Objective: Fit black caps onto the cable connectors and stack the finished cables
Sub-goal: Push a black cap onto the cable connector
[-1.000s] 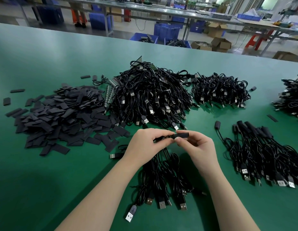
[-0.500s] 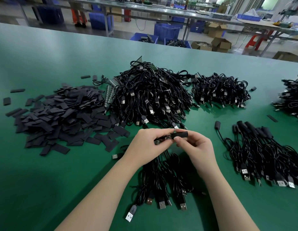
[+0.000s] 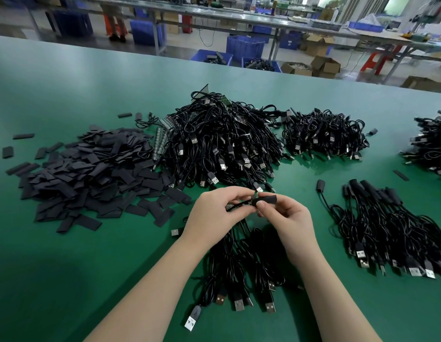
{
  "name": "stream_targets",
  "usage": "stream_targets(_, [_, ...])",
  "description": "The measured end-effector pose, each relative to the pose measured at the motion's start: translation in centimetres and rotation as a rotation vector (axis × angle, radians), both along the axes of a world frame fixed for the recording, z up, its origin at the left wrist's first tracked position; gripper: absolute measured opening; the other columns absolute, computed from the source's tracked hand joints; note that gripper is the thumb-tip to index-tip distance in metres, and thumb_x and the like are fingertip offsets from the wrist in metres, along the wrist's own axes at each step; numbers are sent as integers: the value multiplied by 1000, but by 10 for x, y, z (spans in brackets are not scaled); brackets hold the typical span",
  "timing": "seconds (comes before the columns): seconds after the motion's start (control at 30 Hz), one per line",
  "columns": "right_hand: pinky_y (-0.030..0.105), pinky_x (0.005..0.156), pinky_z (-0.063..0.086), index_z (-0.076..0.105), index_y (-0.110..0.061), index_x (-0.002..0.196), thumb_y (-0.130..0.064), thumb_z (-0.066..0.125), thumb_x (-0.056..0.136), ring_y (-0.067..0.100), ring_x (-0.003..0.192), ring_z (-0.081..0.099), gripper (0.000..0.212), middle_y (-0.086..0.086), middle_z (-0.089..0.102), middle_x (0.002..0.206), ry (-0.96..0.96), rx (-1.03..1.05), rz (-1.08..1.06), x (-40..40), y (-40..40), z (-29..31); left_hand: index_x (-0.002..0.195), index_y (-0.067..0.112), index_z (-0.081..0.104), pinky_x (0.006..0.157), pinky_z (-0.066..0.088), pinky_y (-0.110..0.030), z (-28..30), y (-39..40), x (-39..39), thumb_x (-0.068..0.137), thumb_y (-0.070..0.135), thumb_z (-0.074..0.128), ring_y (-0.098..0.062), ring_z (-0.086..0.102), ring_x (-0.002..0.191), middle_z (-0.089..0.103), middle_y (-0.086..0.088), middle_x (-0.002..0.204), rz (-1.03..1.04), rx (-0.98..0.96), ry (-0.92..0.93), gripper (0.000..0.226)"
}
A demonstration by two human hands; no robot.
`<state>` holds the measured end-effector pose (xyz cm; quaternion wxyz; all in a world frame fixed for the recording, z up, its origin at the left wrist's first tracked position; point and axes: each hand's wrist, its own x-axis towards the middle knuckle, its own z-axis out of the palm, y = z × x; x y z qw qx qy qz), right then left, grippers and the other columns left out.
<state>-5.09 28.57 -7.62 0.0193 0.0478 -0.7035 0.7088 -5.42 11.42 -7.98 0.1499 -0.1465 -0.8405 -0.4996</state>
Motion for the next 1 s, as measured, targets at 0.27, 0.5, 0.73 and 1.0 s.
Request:
stream_targets(0.27, [15, 70, 53, 80, -33, 87, -9, 72, 87, 5, 72, 68, 25, -4, 77, 85, -35, -73, -31, 1, -3, 1, 96, 33, 76, 77, 51, -17, -2, -2, 0, 81, 25, 76, 8, 63, 89, 64, 33, 85, 83, -41, 70, 17])
stream_targets(0.5, [14, 68, 52, 81, -31, 82, -6, 71, 87, 5, 73, 69, 27, -9, 77, 92, -47, -103, -32, 1, -3, 1, 94, 29, 77, 79, 52, -23, 1, 3, 4, 80, 28, 70, 6, 62, 87, 66, 28, 85, 95, -60, 140, 15])
stream_targets(0.73, [14, 69, 51, 81, -29, 87, -31, 78, 71, 6, 74, 69, 16, -2, 78, 87, -64, -100, 9, 2, -4, 1, 94, 29, 76, 79, 54, -33, 1, 3, 4, 80, 25, 70, 0, 64, 85, 71, 19, 88, 99, -45, 112, 16])
stream_targets(1.0, [12, 67, 51, 81, -29, 84, -27, 77, 74, 3, 73, 69, 11, -3, 77, 80, -37, -102, -31, 4, -6, 2, 94, 27, 77, 79, 54, -33, 1, 5, 5, 80, 21, 72, 2, 63, 85, 68, 23, 86, 102, -42, 128, 16])
